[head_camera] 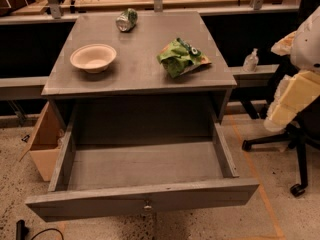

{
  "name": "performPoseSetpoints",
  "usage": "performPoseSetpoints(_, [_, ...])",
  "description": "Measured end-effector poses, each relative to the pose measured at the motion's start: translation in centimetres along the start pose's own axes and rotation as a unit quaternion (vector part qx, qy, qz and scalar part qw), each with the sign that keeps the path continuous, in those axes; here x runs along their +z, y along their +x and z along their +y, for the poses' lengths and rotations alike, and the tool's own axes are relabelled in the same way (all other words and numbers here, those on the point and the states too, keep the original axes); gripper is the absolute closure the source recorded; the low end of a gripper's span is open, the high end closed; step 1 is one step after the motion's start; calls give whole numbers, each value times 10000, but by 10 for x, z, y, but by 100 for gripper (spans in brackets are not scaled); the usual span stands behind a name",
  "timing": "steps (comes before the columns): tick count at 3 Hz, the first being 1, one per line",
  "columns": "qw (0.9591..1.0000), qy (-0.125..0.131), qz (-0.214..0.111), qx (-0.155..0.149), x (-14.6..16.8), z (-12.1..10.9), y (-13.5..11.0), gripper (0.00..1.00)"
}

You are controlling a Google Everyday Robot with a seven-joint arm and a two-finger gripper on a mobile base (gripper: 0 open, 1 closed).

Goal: Place green rice chip bag into top drawer

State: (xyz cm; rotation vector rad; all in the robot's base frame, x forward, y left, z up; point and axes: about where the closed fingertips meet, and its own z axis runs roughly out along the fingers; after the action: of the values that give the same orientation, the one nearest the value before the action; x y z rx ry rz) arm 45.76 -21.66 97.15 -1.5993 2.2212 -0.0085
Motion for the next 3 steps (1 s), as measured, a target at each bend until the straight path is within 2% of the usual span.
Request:
performPoseSetpoints(1, [9953,160,-941,181,23,-36,-11,0])
performPoseSetpoints(2, [9836,461,-1744,-8,47,-80,-30,0])
performPoseSetpoints(3, [9714,660,-2276,-168,68,-121,-54,0])
